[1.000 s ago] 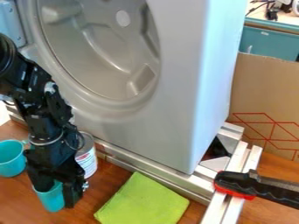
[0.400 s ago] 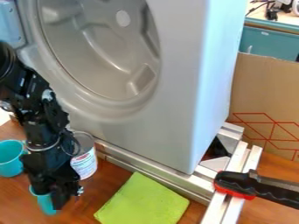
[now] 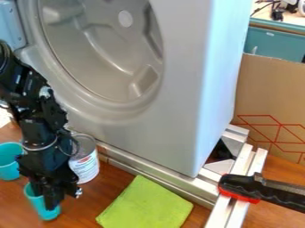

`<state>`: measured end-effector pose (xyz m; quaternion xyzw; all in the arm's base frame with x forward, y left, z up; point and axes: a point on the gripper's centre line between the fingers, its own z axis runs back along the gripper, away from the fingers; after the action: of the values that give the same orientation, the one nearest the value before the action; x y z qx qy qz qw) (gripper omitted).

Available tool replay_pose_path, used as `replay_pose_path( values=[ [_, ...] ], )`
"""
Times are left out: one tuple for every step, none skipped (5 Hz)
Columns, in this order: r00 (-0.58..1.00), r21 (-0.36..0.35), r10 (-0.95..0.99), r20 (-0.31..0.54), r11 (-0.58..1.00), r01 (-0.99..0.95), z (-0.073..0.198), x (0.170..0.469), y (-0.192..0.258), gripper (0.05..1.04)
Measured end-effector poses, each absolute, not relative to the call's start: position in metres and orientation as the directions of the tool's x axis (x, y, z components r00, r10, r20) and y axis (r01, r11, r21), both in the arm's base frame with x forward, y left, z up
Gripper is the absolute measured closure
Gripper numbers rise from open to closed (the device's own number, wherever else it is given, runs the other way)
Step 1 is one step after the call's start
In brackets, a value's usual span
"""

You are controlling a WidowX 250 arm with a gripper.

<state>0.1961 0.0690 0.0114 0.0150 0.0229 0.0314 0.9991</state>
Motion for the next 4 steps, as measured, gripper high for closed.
replay_pose_path(
  values=[
    [0.999, 0.131, -0.036, 0.016, 0.991, 0.033, 0.039, 0.208, 0.029, 0.971],
    [0.993, 0.093, -0.120, 0.010, 0.989, 0.119, 0.043, 0.204, -0.017, 0.971],
    [0.971, 0.000, -0.236, 0.025, 0.972, 0.237, 0.038, 0.197, -0.062, 0.971],
    [0.952, -0.097, -0.305, -0.006, 0.948, 0.303, 0.017, 0.180, -0.086, 0.971]
  ],
)
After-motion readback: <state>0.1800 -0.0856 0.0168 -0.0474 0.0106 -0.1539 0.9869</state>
